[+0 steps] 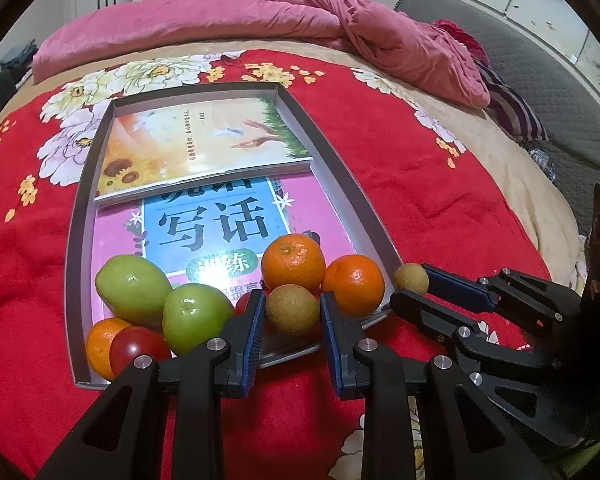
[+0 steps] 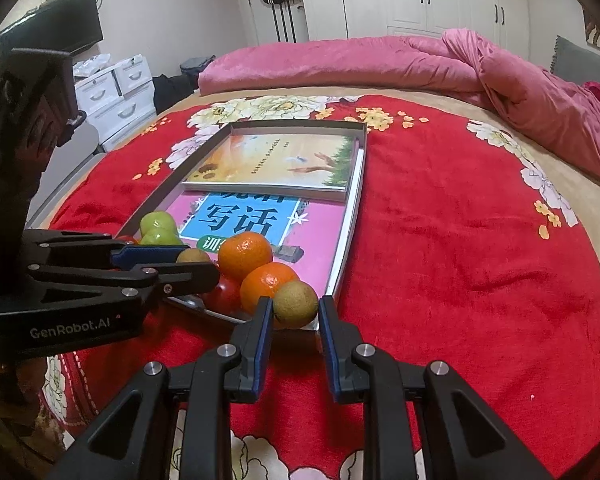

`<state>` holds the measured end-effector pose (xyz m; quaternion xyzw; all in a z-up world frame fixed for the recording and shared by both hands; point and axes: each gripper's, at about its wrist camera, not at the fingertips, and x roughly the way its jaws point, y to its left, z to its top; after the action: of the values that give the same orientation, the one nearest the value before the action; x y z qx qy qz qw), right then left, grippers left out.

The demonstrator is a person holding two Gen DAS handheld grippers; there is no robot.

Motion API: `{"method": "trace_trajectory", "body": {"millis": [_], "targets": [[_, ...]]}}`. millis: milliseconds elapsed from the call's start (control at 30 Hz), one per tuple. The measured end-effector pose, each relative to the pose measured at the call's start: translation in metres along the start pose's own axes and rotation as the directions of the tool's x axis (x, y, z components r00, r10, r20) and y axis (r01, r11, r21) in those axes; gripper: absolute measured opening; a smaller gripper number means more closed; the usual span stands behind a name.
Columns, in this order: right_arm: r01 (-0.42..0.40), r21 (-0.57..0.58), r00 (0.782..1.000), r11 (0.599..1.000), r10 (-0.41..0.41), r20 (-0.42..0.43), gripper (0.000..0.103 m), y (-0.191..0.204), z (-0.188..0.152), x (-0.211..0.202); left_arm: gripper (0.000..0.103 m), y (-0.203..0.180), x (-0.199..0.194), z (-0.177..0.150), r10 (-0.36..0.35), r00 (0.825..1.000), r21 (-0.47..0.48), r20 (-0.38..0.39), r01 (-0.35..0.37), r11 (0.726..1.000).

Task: Organize fruits
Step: 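Carry both small brown fruits over the tray rim with both tools, then open the right tool over the tray while the left tool releases its brown fruit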

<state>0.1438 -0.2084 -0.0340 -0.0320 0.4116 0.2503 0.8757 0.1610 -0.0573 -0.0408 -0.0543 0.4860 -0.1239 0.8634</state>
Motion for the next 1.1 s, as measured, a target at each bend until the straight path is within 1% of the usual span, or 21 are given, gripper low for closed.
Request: {"method": "trace_trajectory", "body": {"millis": [200,300,367,433,500,700,733,833,867,1000,1100], "targets": [[0.005,-0.004,1.0,1.0,-0.005,-0.002,0.024,0.001,0.0,0.001,0.028,0.001,0.0,0.0,-0.001,1.0,-0.001,-0.002,0.001,1.0],[-0.004,0.012,1.0,1.0,0.004,-0.004,0.026,-0.001,-0.001,0.001,0.028,0.002,0.0,0.0,-0.001,1.0,-0.005,-0.002,0.001,1.0],[-0.003,0.019,1.0,1.0,0.003,-0.005,0.032,-0.002,-0.001,0.0,0.028,0.002,0.0,0.0,-0.001,1.0,-0.006,-0.002,0.001,1.0],[-0.007,0.023,1.0,1.0,0.007,0.0,0.035,-0.004,-0.001,-0.002,0.028,0.003,0.0,0.0,-0.001,1.0,-0.007,-0.002,0.001,1.0],[-0.007,0.027,1.0,1.0,0.007,0.007,0.036,-0.004,0.0,-0.004,0.028,0.003,0.0,0.0,0.0,1.0,-0.008,-0.002,0.0,1.0],[-0.002,0.051,1.0,0.999,0.001,0.021,0.046,-0.008,0.001,-0.011,0.028,0.003,0.001,-0.001,-0.002,1.0,-0.01,-0.006,0.002,1.0],[0.001,0.055,1.0,0.998,-0.002,0.024,0.049,-0.009,0.001,-0.013,0.029,0.003,0.001,-0.001,-0.003,1.0,-0.012,-0.007,0.002,1.0],[0.016,0.069,0.999,0.998,-0.018,0.033,0.062,-0.011,0.002,-0.018,0.032,0.003,0.001,-0.001,-0.008,1.0,-0.016,-0.01,0.008,1.0],[0.02,0.073,0.999,0.997,-0.023,0.035,0.064,-0.012,0.003,-0.02,0.034,0.003,0.001,-0.002,-0.014,1.0,-0.019,-0.01,0.014,1.0],[0.041,0.08,0.998,0.996,-0.045,0.045,0.065,-0.014,0.004,-0.025,0.039,0.001,0.0,-0.002,-0.008,1.0,-0.017,-0.01,0.008,1.0],[0.051,0.09,0.997,0.995,-0.056,0.055,0.067,-0.015,0.005,-0.029,0.043,0.001,-0.002,-0.002,-0.011,1.0,-0.022,-0.01,0.011,1.0]]}}
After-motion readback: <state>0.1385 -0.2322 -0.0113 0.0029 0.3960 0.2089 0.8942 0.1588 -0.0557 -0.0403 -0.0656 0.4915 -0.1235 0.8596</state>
